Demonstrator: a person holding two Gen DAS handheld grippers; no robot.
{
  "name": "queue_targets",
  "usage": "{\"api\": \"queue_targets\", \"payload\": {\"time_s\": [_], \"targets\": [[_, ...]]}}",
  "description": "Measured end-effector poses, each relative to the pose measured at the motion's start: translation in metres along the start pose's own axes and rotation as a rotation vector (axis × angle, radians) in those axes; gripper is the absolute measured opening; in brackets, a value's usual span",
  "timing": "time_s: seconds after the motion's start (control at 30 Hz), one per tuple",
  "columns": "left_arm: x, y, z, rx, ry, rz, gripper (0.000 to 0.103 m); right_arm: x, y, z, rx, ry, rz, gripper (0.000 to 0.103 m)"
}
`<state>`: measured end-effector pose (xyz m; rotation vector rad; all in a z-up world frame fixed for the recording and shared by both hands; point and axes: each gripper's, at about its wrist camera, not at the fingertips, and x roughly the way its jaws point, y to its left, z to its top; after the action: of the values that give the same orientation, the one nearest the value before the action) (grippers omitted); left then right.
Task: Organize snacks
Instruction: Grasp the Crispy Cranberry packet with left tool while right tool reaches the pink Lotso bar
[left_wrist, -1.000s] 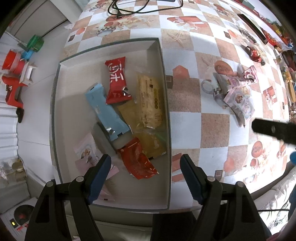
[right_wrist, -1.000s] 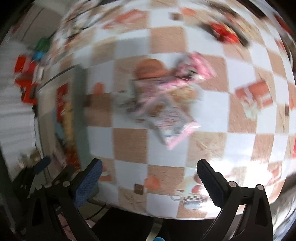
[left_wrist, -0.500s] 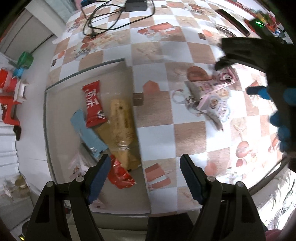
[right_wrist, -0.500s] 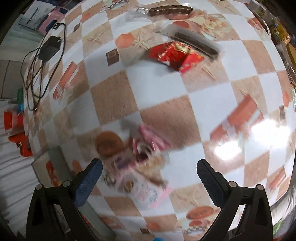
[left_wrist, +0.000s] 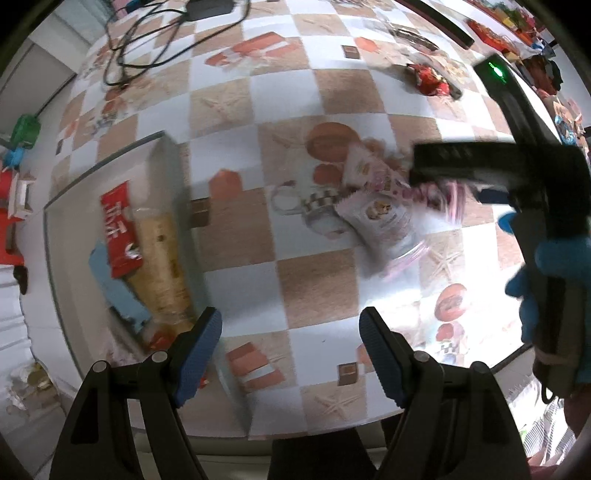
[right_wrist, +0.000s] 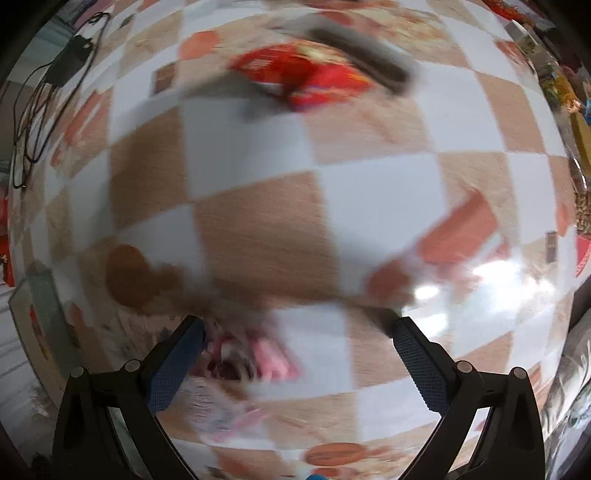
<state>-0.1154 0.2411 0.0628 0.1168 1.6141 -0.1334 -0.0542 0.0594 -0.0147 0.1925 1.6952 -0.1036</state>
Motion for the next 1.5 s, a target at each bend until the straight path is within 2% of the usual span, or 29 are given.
{"api": "queue_targets", "payload": {"time_s": [0.2,0.37,0.6,0.67,0.73,1.03,1.23,1.37,1.5], "targets": [[0.012,-0.017,0.016,0.001,0.027,-0.027,0.080,0.003,-0.044,-0.019,-0.006,0.009,-0.048,0.103],[0.023,-0.035,0.034,0.020,0.029,-0.030,0.080,-0.003,-0.079,-0.034,0.042,0.005,-0.013,0.103],[0.049,-0.065,0.052,0.054,0.037,-0.030,0.080,-0.024,-0.084,-0.047,0.013,-0.033,0.029,0.103],[0.058,-0.064,0.054,0.051,0.048,-0.002,0.080,-0.031,-0.085,-0.049,0.010,-0.039,0.049,0.103],[0.062,-0.058,0.053,0.027,0.055,-0.016,0.081,-0.041,-0.095,-0.042,-0.010,-0.046,0.071,0.103],[0.062,-0.021,0.043,-0.008,0.047,-0.016,0.082,-0.041,-0.029,-0.036,-0.172,-0.041,0.126,0.103],[0.060,-0.009,0.036,-0.001,0.044,0.008,0.082,-0.026,0.007,-0.036,-0.275,0.001,0.074,0.103],[0.050,-0.008,0.033,0.026,0.020,0.023,0.082,-0.016,0.013,-0.024,-0.270,0.004,0.027,0.103],[0.044,-0.025,0.028,0.086,-0.011,0.009,0.082,-0.013,-0.012,-0.015,-0.208,0.009,-0.009,0.103]]}}
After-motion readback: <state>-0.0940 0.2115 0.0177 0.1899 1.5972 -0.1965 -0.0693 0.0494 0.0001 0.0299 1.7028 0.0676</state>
